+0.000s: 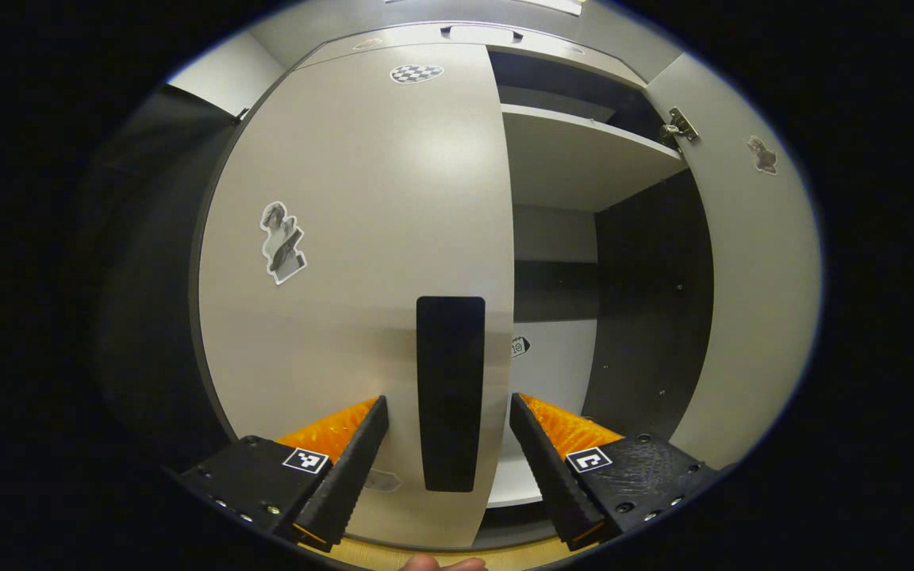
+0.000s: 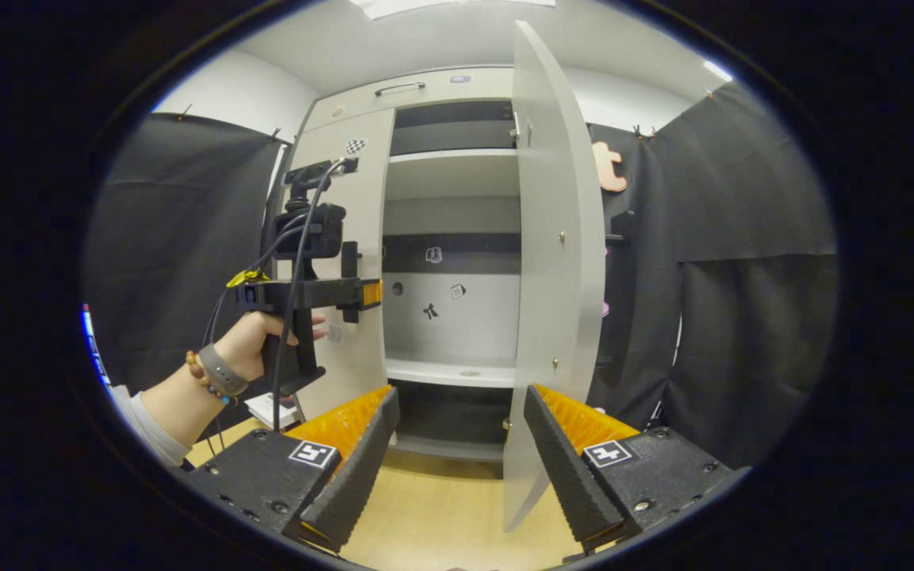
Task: Open the right door of the double-door shoe cabinet with the right hand, and open the left door with the left hand.
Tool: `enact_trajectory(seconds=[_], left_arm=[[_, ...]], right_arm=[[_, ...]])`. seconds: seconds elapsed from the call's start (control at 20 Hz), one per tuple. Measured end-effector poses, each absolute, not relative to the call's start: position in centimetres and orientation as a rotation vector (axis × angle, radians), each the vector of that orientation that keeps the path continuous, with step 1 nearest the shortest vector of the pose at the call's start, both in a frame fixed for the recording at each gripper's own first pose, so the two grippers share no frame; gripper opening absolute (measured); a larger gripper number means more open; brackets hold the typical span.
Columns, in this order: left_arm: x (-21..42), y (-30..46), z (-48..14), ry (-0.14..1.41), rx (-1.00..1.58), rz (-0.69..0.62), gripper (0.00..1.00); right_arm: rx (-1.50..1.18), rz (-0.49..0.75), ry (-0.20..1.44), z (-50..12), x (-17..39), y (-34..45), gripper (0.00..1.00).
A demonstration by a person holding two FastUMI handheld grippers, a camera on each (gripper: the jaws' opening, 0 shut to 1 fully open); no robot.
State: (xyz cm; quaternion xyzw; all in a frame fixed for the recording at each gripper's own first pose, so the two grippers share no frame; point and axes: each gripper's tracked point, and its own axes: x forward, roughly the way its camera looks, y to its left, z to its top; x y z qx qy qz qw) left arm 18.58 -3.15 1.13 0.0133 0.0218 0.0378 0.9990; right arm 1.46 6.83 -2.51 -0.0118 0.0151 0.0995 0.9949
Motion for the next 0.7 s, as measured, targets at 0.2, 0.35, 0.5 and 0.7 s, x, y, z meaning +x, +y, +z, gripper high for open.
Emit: enact_trajectory(seconds=[0.2,0.35,0.5,0.7], left_arm=[[18.6,-3.2,1.0,0.051,0.019,0.071,0.90],[18.5,-2.9,0.9,0.051,-0.033,0.053,0.53],[18.2,-3.2,0.9,0.059,-0.037,0.050,0.30],[18.6,-3.1,0.9,0.046,-0.007,0.040,0.11]], right_arm=[[-0.012,0.192,0.037,-2.8,2.0,6.5,0.98],[0.002,0.186,0.045,-3.2,2.8,5.8,0.98],[0.003,0.194,0.053,-3.6,2.5,6.0,0.98],[-0.003,0.191,0.053,-3.8,2.7,6.1,0.98]])
